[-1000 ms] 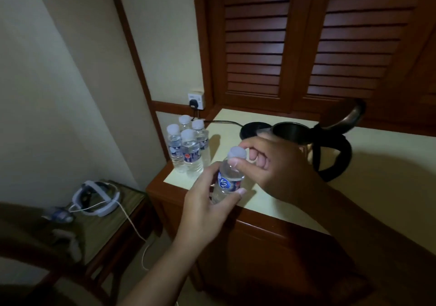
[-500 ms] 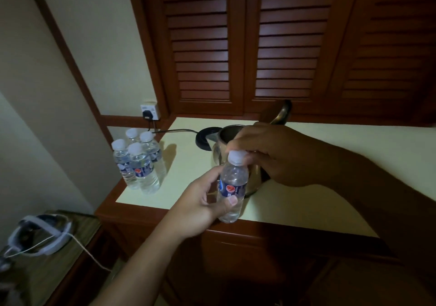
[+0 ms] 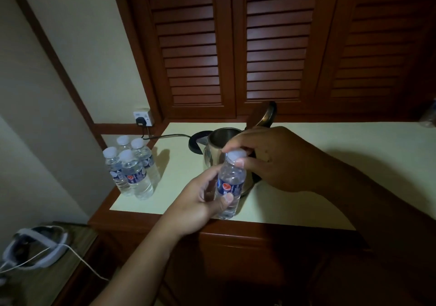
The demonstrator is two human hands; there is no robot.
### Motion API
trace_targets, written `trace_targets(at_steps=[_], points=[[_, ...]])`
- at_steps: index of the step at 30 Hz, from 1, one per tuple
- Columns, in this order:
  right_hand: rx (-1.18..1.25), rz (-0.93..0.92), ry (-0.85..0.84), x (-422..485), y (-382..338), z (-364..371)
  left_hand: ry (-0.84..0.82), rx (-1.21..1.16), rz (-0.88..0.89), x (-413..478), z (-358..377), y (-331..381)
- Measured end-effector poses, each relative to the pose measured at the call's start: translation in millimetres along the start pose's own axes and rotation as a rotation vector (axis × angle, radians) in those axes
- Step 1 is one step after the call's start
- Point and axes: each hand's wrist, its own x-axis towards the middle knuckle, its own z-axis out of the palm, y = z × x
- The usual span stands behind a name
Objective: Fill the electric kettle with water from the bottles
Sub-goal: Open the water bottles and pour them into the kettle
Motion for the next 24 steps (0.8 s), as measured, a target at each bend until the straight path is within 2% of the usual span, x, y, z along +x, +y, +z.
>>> trace_targets(at_steps=[6, 9, 12, 14, 18, 24], points=[[0.114, 0.006, 0.139, -18, 13, 16, 0.063, -0.014, -0.065, -4, -2, -4], [0.284, 0.165, 0.255, -31, 27, 40, 0.104, 0.009, -0.078, -3, -3, -8], [0.259, 0.282, 0.332, -48, 46, 73, 0.156, 0.029, -0.098, -2, -4, -8], [0.173, 0.365, 0.306, -56, 61, 95, 0.178, 0.030, -0.111, -2, -5, -7], [0.054, 0.546, 0.150, -63, 86, 133, 0.214, 0.052, -0.111, 1, -8, -8], [-0.060, 0.458, 0.186, -65, 103, 149, 0.225, 0.047, -0.103, 7, -15, -3]])
